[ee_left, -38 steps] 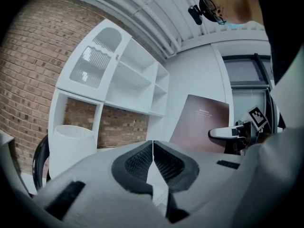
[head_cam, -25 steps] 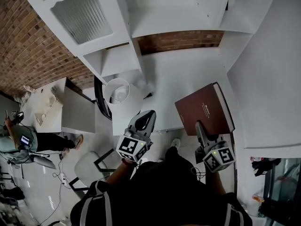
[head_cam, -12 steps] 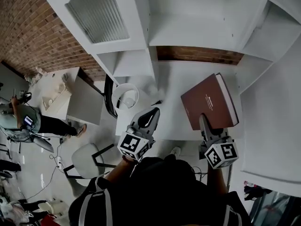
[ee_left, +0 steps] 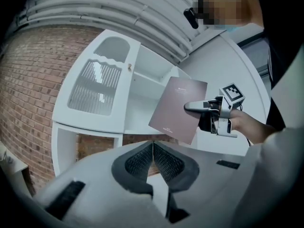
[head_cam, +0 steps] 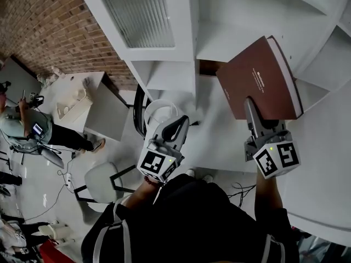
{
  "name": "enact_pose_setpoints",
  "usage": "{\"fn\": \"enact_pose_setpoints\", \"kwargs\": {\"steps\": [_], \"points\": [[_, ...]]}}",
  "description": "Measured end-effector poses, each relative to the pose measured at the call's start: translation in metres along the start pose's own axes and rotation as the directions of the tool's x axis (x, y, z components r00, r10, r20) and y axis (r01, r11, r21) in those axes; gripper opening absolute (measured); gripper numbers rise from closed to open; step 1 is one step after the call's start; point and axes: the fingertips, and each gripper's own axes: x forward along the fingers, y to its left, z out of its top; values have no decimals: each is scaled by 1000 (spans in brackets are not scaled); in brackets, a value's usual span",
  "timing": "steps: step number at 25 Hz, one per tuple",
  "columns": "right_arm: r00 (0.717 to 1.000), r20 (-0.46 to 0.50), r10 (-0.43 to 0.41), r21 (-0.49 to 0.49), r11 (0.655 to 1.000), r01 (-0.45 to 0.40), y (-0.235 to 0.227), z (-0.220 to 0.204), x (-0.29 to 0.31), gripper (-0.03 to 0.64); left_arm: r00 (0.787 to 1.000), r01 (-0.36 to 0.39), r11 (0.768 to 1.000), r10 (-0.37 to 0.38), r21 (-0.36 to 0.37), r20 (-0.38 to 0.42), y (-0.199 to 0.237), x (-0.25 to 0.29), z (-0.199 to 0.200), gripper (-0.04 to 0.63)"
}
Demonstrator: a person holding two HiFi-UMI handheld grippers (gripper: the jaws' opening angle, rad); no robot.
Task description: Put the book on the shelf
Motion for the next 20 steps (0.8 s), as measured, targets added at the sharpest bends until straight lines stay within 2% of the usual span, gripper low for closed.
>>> {"fn": "enact_pose_setpoints", "kwargs": {"steps": [5,9,16,18,20], "points": [[1000,19,4,-45,999,-4,-3,29,38,152,999,-31,999,29,36,39,26,14,37,20],[999,-3,32,-30,999,-32,-7,36,67,150,997,-44,991,35,124,67,52,29,62,20],[1000,-14,-1,-51,999,0,-26,41,107,150,993,-45,974,20,220,118,81,68,112,20],[999,-33,-3,-19,1000,3,-31,35,119,150,991,-59,973,31,223,128,89,76,122,20],[998,-61,-8,-1,1000,7,-36,28,133,150,988,-72,980,44,187,148,96,81,132,20]]}}
